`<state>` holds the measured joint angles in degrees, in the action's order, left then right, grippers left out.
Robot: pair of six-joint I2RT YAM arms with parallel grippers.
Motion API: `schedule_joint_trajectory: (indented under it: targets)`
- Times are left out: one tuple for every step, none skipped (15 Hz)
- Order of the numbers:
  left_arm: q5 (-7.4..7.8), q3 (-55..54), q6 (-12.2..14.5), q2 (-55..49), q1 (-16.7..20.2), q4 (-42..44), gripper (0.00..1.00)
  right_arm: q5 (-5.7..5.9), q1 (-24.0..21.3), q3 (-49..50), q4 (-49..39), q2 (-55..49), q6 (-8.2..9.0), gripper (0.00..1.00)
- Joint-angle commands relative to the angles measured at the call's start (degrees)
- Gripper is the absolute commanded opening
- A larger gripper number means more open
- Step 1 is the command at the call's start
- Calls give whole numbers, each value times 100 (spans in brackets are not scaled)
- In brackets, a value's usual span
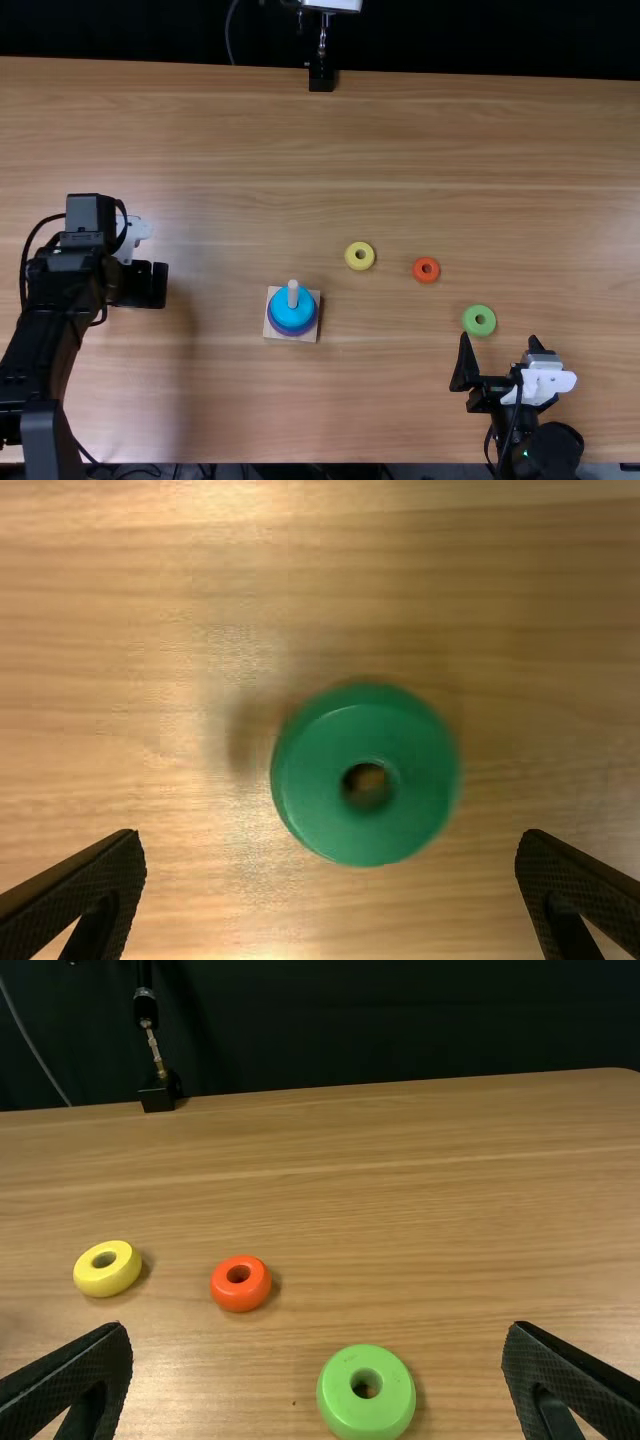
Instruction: Build the Hanoi tower: stack the rings onto the peg from bottom to top in this color order: purple, dark blue, light blue, dark green, light green, yellow, orange.
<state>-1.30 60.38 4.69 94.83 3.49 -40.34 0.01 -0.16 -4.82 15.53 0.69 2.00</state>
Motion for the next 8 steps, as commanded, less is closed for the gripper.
schedule_joint_trajectory:
  targets:
    - [46,211,69,300,3,15,100,62,-80,403,404,-69,32,100]
    - [46,281,90,396,3,15,100,62,-80,403,404,-69,32,100]
    - [46,290,101,431,3,26,100,62,-80,403,404,-69,32,100]
    - [46,290,101,449,3,26,100,62,-80,403,404,-69,32,100]
    - [56,299,111,563,3,26,100,62,-80,403,404,-69,32,100]
    - [46,317,101,634,-6,26,100,62,-80,403,404,-69,32,100]
    - [56,360,101,660,-6,15,100,62,-80,403,404,-69,32,100]
    - [56,360,111,669,-6,15,100,62,-80,403,404,-69,32,100]
